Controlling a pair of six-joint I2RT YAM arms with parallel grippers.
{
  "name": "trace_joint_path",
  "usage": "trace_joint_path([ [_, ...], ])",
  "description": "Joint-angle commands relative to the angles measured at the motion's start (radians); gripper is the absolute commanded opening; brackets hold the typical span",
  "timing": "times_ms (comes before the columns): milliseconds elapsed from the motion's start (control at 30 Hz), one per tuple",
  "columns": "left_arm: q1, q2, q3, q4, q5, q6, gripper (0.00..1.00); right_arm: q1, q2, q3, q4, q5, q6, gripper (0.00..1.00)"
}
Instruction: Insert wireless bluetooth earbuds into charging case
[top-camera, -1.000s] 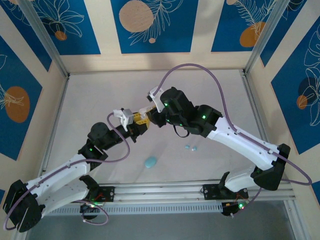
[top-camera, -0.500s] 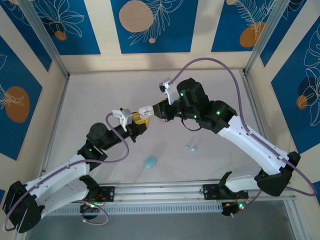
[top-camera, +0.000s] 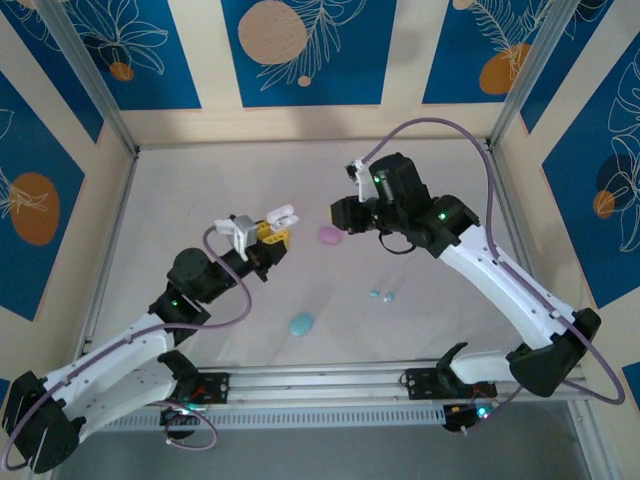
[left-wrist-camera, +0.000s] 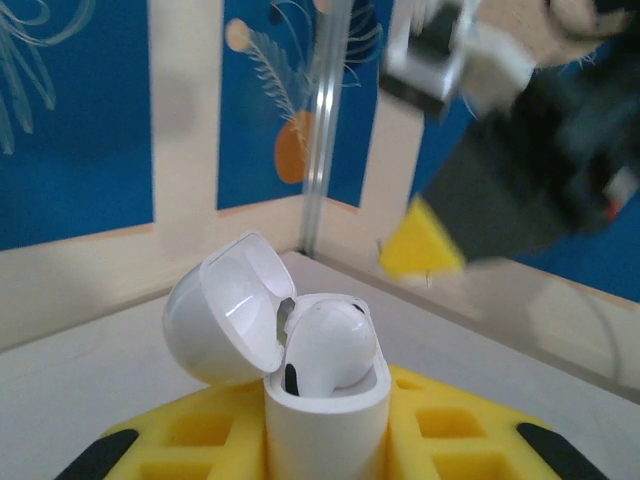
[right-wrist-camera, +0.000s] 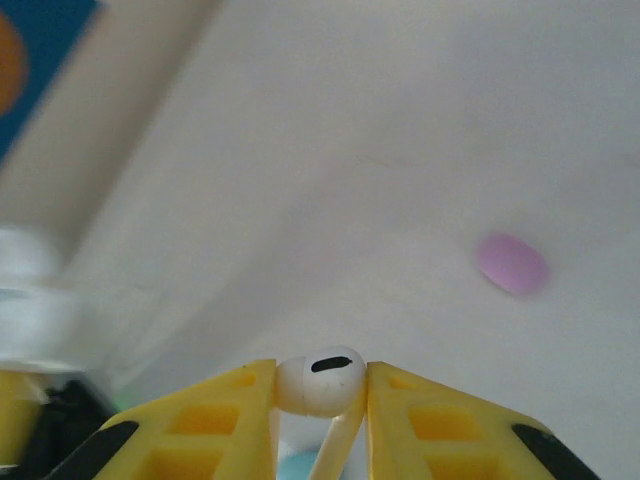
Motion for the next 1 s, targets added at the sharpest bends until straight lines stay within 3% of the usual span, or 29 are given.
trace_joint_path([
  [0, -0.01, -0.049, -0.013, -0.03, -0.119, 0.034, 0.27, -0.026, 0.07, -0.099, -0.13, 0.019, 0.058, 0.26],
  [200, -0.009, -0.08, -0.021, -0.039, -0.158, 0.039, 0.27, -0.014, 0.292, -0.205, -0.082, 0.01, 0.075, 0.26],
  [467, -0.011, -0.107, -0.026, -0.062, -0.175, 0.055, 0.27, 0.036, 0.559, -0.162, -0.07, 0.059, 0.097, 0.25],
  [967, -0.011, -0.115, -0.043, -0.065, -0.191, 0.066, 0.28, 0.087, 0.65, -0.087, -0.148, 0.102, 0.106, 0.38],
])
